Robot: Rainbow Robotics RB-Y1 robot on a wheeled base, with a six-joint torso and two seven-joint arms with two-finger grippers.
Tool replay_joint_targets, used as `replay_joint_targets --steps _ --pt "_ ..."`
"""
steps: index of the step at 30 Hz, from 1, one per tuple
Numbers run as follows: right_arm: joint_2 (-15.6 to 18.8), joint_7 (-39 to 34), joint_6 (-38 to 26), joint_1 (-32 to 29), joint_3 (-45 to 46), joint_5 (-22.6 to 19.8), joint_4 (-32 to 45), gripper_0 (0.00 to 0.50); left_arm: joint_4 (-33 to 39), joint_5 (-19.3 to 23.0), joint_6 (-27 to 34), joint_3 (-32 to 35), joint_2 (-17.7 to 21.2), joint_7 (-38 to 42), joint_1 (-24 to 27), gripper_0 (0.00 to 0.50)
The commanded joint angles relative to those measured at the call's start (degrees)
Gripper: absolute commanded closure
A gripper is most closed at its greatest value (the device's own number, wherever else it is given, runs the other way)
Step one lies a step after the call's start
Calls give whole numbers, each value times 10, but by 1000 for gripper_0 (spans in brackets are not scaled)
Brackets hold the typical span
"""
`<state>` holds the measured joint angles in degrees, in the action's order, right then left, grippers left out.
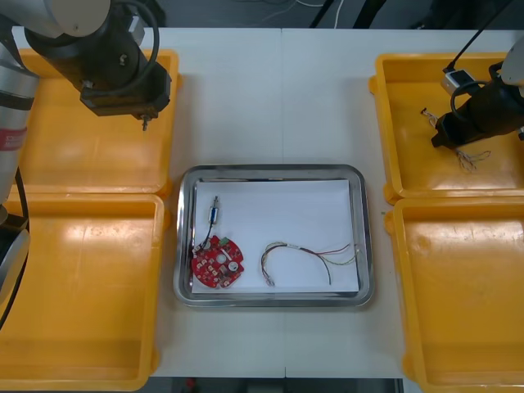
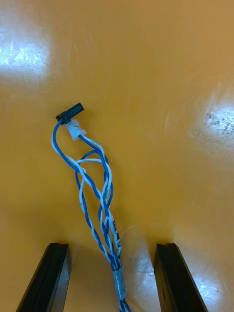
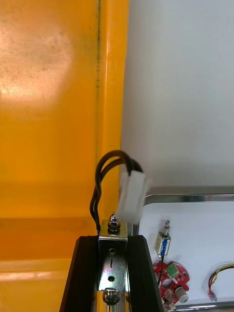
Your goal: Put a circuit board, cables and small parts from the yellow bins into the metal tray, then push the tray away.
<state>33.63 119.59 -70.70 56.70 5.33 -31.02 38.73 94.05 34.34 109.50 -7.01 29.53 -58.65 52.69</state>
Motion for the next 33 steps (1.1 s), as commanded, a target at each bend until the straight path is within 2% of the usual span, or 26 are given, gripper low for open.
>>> replay_joint_targets --steps 1,4,5,6,7,8,10,11,12,17,21,33 --pt "5 18 5 -8 -6 -6 7 0 21 -7 5 21 -9 57 -5 500" --pt "5 21 5 -11 -6 -6 7 20 22 -6 5 21 -10 56 -6 500" --pt "5 21 5 -12 -7 -6 7 208 22 -6 5 21 -10 56 -7 500" --pt "4 21 5 -12 -6 -8 8 311 22 -7 5 21 -10 55 -7 500" --pt "5 22 5 -12 -7 -8 8 337 22 -7 5 21 -9 55 -7 500" --pt "5 25 5 -15 -6 -8 7 337 22 -6 5 21 -10 55 -7 500" --pt "5 30 5 -16 -7 -8 7 454 22 -6 5 21 -9 55 -6 500" --pt "5 30 5 -16 -7 -8 7 454 22 -6 5 21 -9 55 -6 500" --pt "5 35 5 -16 -8 -8 7 500 22 -6 5 21 -9 55 -7 500" --pt "6 46 4 -16 -7 -4 25 500 22 -6 5 21 -10 56 -7 500" --pt "13 48 -25 -16 -7 3 69 500 22 -6 5 21 -10 57 -7 500" --pt "32 46 -227 -35 84 18 241 500 21 -8 5 24 -9 58 -7 500"
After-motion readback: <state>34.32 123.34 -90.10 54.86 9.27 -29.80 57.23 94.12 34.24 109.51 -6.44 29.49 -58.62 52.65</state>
